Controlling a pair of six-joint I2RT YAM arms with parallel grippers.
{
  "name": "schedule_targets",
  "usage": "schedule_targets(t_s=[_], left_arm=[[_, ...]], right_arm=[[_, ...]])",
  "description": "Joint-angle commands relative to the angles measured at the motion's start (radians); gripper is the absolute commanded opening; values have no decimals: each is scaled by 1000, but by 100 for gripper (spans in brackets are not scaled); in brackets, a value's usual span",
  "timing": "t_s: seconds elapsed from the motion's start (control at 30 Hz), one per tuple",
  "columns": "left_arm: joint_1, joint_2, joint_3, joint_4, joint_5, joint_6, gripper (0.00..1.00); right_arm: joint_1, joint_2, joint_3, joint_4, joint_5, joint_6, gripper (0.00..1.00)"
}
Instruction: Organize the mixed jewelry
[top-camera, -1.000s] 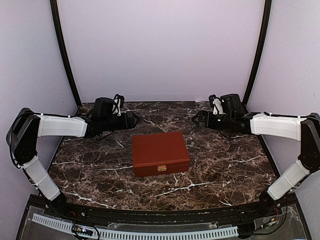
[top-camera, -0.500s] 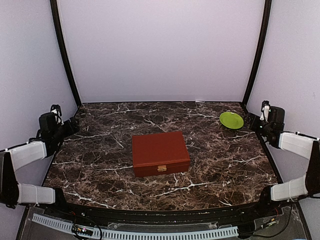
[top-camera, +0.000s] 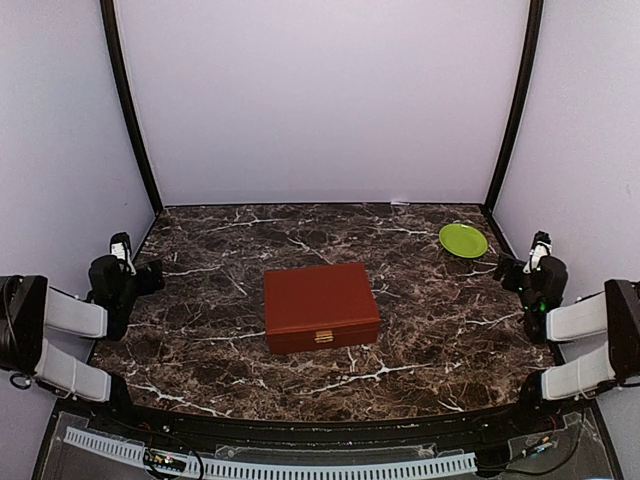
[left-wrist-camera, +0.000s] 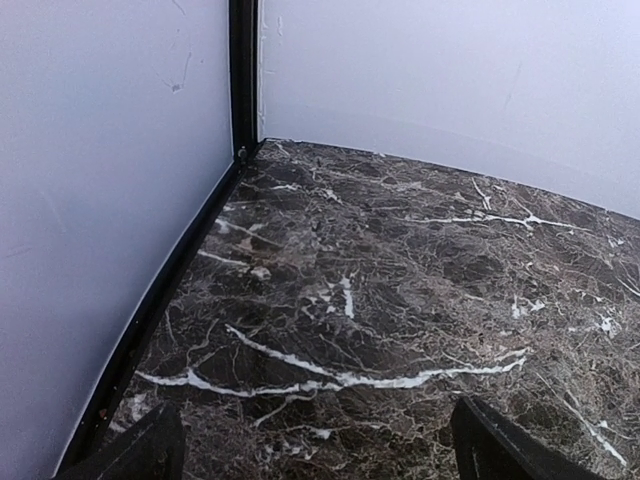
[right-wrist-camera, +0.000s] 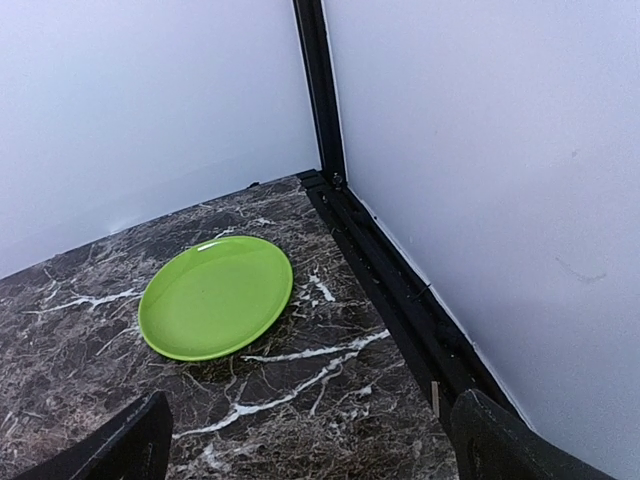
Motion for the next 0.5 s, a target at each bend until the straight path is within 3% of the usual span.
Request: schedule_targets(t_s=[0.0, 0.27, 0.47], left_arm=[[-5, 93, -11, 268, 36, 66, 96], [-7, 116, 9, 261, 136, 68, 96], [-10, 127, 21, 253, 87, 61, 97]], right_arm=[[-1, 73, -49, 308, 23, -22, 98], [12, 92, -58, 375, 51, -62, 98], [27, 121, -52, 396, 59, -70, 98]])
